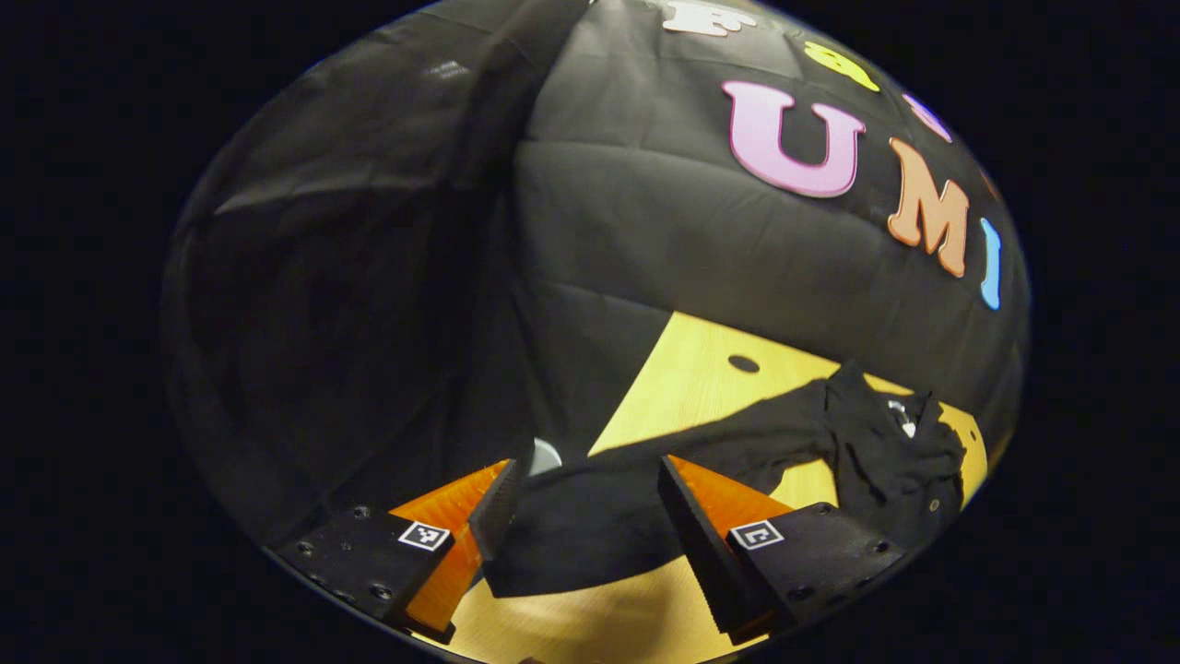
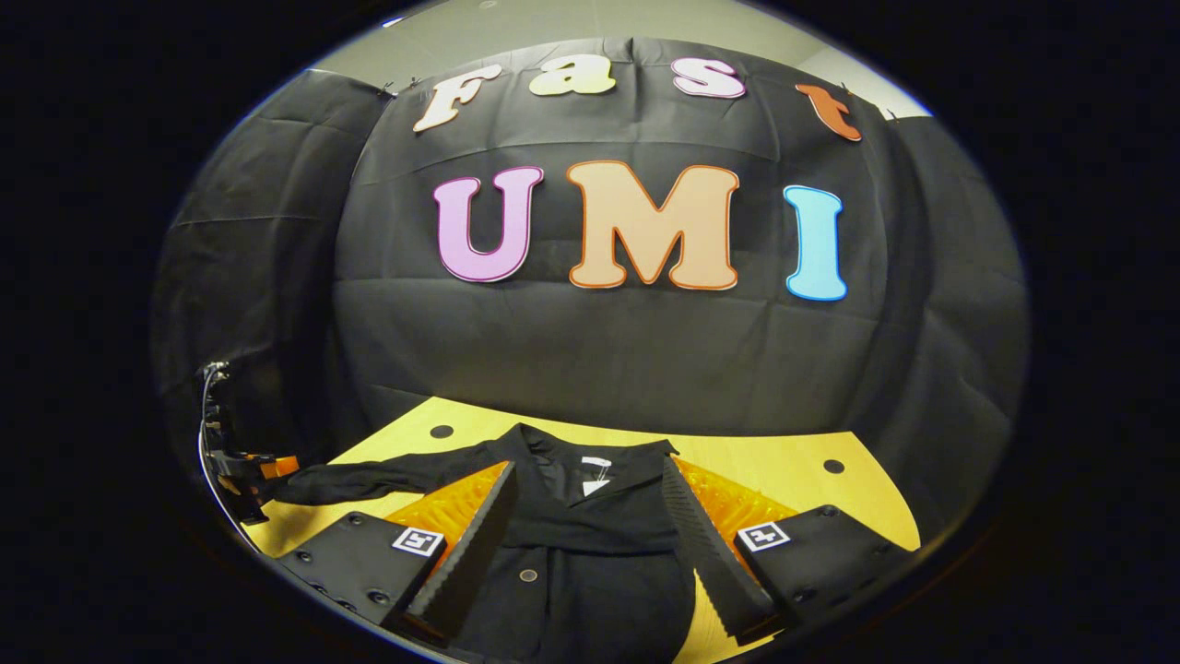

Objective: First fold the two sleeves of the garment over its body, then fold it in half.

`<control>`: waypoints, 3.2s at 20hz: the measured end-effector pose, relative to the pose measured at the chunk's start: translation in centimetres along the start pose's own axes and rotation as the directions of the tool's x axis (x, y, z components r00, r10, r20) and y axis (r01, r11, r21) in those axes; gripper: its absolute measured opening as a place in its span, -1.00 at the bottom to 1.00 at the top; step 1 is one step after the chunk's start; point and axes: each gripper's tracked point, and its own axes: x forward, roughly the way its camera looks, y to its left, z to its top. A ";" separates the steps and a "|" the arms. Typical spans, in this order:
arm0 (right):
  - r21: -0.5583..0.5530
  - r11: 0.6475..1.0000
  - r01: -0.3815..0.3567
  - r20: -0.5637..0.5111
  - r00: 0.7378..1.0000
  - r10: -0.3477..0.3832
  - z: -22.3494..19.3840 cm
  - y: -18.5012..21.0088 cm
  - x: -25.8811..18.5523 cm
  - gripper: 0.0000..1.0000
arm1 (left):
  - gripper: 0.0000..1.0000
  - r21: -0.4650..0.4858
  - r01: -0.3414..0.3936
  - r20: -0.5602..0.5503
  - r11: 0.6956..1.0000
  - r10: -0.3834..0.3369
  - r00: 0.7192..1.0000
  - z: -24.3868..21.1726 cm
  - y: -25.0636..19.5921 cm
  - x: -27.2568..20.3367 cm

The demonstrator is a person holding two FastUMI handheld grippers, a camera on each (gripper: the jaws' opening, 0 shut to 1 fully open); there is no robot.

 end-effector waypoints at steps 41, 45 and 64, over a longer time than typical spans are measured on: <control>0.054 0.997 0.054 -0.023 0.998 -0.053 -4.1 -6.2 -5.1 0.99 | -1.00 0.365 0.327 0.193 0.872 -0.414 0.889 15.7 -21.9 -5.5; 0.104 0.987 0.124 -0.015 0.992 -0.123 -5.3 -10.6 -7.8 0.99 | -1.00 0.418 0.433 0.153 0.798 -0.532 0.833 15.5 -31.1 -7.0; 0.185 0.936 0.300 -0.111 0.952 -0.284 -10.9 -22.7 -17.3 0.99 | -1.00 0.314 0.683 -0.178 0.660 -0.666 0.725 -2.0 -59.0 -5.6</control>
